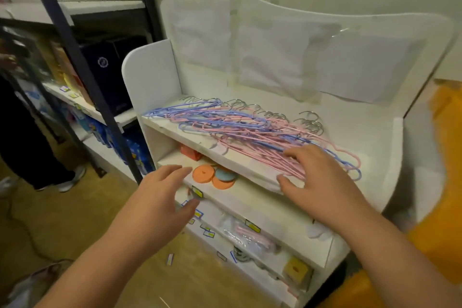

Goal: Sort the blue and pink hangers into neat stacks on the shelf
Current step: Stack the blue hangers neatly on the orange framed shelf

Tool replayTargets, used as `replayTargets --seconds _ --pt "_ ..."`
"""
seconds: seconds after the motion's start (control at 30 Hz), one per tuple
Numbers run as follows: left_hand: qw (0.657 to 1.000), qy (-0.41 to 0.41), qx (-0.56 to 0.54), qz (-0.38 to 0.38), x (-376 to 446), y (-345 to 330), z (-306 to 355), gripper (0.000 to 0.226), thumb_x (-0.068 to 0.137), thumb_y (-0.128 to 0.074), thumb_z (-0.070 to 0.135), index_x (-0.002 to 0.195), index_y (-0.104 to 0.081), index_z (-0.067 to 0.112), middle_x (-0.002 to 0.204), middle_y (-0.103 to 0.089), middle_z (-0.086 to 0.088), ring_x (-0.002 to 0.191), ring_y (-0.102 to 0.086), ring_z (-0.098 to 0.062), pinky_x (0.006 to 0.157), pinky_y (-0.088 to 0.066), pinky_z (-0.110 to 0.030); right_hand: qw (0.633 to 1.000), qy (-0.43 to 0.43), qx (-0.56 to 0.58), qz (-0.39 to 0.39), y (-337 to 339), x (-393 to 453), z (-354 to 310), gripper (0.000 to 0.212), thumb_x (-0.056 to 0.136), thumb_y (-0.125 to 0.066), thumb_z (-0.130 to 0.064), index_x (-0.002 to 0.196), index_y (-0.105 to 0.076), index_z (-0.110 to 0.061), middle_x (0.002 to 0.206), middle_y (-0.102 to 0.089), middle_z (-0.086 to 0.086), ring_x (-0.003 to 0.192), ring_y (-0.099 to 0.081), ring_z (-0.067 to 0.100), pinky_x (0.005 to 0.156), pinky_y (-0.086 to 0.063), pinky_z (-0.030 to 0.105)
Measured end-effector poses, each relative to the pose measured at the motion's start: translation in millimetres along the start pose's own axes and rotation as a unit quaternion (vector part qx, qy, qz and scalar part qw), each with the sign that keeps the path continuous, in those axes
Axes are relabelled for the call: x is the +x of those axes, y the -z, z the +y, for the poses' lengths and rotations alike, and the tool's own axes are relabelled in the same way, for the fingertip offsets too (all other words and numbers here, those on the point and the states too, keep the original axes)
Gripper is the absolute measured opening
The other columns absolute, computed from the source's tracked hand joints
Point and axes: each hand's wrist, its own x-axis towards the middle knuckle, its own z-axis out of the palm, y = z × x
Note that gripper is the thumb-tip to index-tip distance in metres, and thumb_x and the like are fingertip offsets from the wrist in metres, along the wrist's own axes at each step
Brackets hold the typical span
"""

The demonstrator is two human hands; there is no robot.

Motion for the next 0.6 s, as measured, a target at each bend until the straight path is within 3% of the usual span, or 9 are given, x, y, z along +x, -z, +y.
replayTargets --seconds 0.27,0.47,0.6 --pt "0.997 -0.056 -0.036 -0.031 125 -15 -36 0.067 0.087 -0.059 0.051 0.147 -0.031 0.039 0.148 -0.03 0.021 0.135 -0.026 -0.003 0.109 -0.033 -0.028 0.998 -0.057 -0.021 0.009 -31 97 -3 0.049 0.077 -0.057 -0.051 0.123 -0.055 -0.034 0.116 -0.053 -0.012 0.112 -0.051 0.012 0.094 -0.046 0.034" --pt "0.981 -0.171 -0.034 -0.089 240 -39 -64 0.071 0.085 -0.066 0.046 0.147 -0.034 0.033 0.149 -0.033 0.014 0.136 -0.031 -0.008 0.109 -0.029 -0.025 0.992 -0.111 -0.053 -0.001 -53 148 -7 0.046 0.081 -0.062 -0.046 0.125 -0.052 -0.036 0.117 -0.052 -0.012 0.11 -0.051 0.012 0.093 -0.045 0.033" --pt "0.967 -0.224 0.001 -0.124 321 -48 -74 0.087 0.075 -0.075 0.05 0.148 -0.031 0.033 0.155 -0.029 0.011 0.14 -0.029 -0.012 0.112 -0.029 -0.032 0.984 -0.163 -0.068 0.009 -65 169 -10 0.046 0.083 -0.062 -0.045 0.126 -0.053 -0.033 0.118 -0.053 -0.012 0.11 -0.051 0.012 0.093 -0.045 0.033"
